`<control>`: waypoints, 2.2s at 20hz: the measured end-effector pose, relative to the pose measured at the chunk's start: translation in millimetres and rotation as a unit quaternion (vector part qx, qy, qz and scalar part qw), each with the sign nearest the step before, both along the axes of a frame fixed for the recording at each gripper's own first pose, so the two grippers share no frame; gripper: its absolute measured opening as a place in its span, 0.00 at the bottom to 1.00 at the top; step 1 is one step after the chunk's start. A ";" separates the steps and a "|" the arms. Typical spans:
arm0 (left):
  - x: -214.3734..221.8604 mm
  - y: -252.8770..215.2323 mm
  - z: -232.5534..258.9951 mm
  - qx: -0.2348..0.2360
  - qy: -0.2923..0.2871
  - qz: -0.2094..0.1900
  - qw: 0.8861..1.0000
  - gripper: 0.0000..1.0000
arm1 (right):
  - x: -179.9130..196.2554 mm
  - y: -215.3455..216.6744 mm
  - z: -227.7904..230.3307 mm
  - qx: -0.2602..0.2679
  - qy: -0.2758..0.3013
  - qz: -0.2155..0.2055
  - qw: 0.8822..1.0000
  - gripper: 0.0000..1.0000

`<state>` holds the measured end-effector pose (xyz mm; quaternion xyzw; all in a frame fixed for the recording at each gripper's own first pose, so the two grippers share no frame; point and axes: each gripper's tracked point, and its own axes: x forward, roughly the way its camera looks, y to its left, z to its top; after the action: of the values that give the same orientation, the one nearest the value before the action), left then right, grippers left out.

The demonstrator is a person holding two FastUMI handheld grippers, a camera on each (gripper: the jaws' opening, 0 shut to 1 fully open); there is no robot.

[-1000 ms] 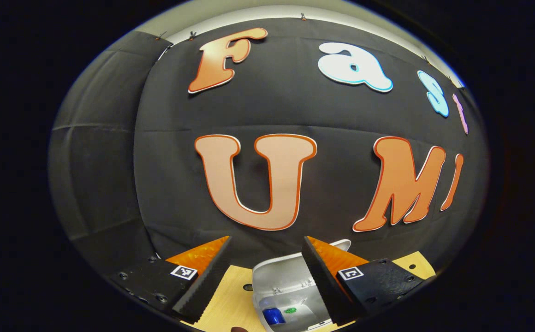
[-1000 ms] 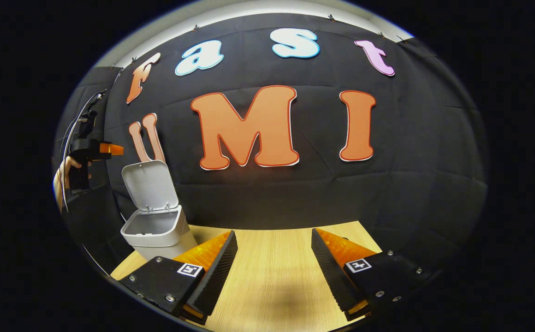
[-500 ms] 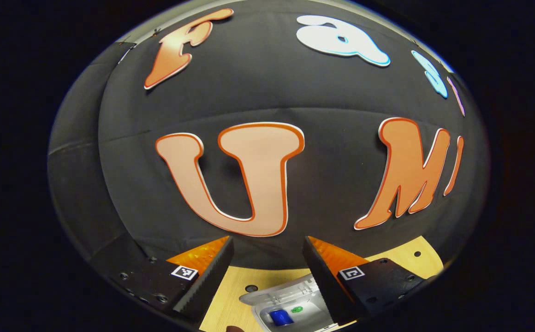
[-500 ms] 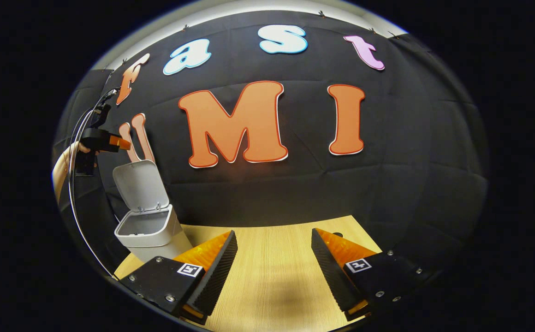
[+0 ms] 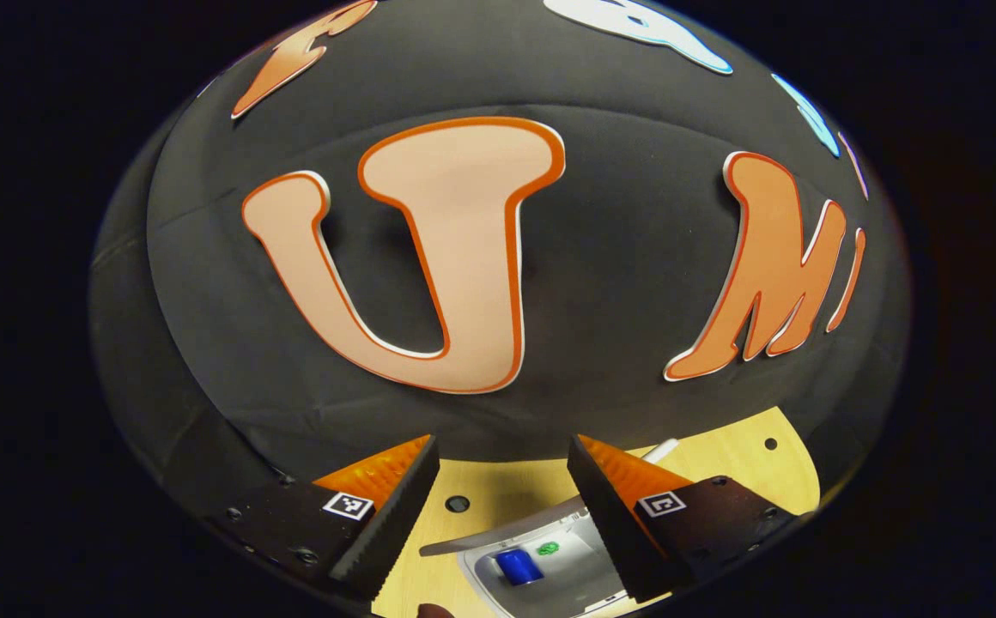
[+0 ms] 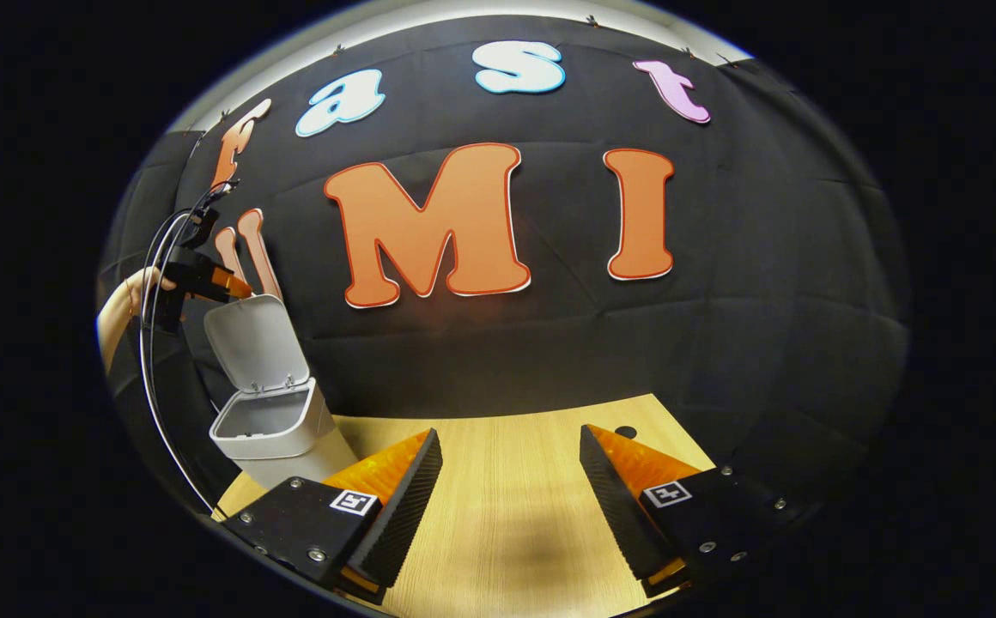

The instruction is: Press the lid of the desktop garbage bin to open it, pick up the crumpled paper on the desktop and throw it into the bin, then pick up the pop can on the desktop and drop it into the bin, and finally close the garbage bin lid.

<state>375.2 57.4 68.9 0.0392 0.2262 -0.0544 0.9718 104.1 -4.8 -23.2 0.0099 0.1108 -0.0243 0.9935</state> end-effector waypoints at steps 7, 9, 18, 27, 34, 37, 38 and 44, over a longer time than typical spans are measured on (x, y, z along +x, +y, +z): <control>-25.1 -13.5 -14.8 -0.054 0.020 -0.013 0.998 0.94 | 2.5 9.2 -1.3 0.006 0.004 0.013 1.000 1.00; -34.5 -18.5 -24.9 -0.054 0.026 -0.023 0.998 0.95 | 2.1 11.8 -1.7 0.005 0.006 0.018 1.000 0.97; -89.1 -42.5 -93.5 -0.062 0.068 -0.050 0.994 0.95 | -5.6 7.8 -3.1 -0.002 0.010 0.027 1.000 0.97; -131.4 -61.3 -155.1 -0.049 0.111 -0.061 0.991 0.97 | -18.0 6.2 -10.8 -0.002 0.021 0.042 0.999 0.97; -147.7 -64.2 -168.8 -0.011 0.093 -0.070 0.993 0.98 | -25.6 2.1 -16.9 0.007 0.027 0.046 0.999 0.97; -150.9 -62.1 -174.2 -0.006 0.082 -0.067 0.994 0.98 | -27.2 1.7 -19.1 0.009 0.029 0.049 0.998 0.97; -150.6 -63.1 -172.4 0.003 0.066 -0.071 0.995 0.98 | -27.6 1.6 -19.7 0.011 0.029 0.049 0.998 0.97; -150.7 -68.3 -176.6 0.001 0.022 -0.073 0.997 0.97 | -29.3 2.8 -28.2 0.011 0.040 0.056 0.998 0.97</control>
<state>224.5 -10.9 -107.8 0.0550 0.2440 -0.1255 0.9600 74.8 -2.0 -51.4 0.0134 0.1508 0.0318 0.9880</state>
